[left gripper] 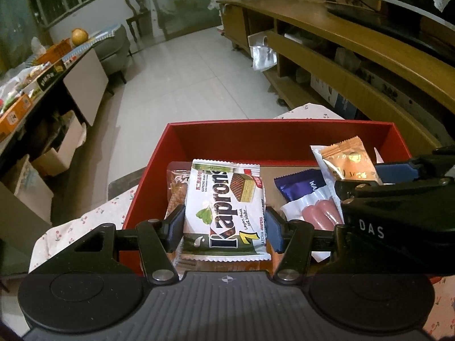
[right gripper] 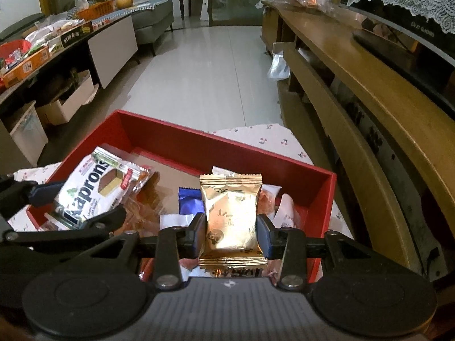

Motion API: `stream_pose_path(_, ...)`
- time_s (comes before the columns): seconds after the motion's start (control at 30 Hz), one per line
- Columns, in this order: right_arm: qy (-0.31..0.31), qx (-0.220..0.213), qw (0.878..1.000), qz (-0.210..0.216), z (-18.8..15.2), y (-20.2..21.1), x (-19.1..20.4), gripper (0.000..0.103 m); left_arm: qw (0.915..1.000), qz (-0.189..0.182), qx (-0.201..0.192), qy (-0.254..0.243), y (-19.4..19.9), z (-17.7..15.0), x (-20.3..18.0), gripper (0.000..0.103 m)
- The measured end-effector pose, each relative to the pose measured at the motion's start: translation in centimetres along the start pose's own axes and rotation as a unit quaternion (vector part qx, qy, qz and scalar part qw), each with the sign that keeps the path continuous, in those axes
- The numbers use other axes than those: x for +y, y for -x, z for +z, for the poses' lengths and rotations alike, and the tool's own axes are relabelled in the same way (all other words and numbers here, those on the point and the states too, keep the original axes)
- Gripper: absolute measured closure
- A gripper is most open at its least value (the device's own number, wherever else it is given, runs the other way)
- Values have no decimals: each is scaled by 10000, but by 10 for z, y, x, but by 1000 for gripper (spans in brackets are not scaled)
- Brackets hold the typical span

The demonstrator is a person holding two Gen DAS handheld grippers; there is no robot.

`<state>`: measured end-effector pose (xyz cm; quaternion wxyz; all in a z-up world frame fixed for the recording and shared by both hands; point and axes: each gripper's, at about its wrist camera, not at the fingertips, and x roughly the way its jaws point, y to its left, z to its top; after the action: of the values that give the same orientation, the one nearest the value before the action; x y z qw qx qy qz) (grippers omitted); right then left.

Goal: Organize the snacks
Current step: 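Lower the Kapro bar and gold packet into the red box, open both tools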

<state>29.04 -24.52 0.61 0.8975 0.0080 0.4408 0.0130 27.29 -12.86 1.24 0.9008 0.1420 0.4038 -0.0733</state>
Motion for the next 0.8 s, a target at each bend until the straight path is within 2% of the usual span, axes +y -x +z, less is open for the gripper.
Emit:
stream_pose_path(0.17, -4, 50, 10000, -25, -3, 2, 1, 37, 10000, 2, 58, 55, 2, -1, 2, 37)
stream_pose_path(0.4, -55, 82, 9999, -37, -3, 7, -1, 23, 9996, -70, 165, 224, 7, -4, 9, 35)
stream_pose_path(0.5, -54, 44, 10000, -26, -4, 12, 0, 22, 9994, -113, 171, 284, 11, -4, 13, 34)
stream_pose_path(0.7, -109, 4, 9999, -44, -1, 16, 0, 11, 9991, -97, 118, 403, 20, -4, 17, 33)
stream_pose_path(0.8, -121, 15, 9999, 6, 0, 17, 0, 9, 9987, -114, 116, 484, 22, -4, 21, 31)
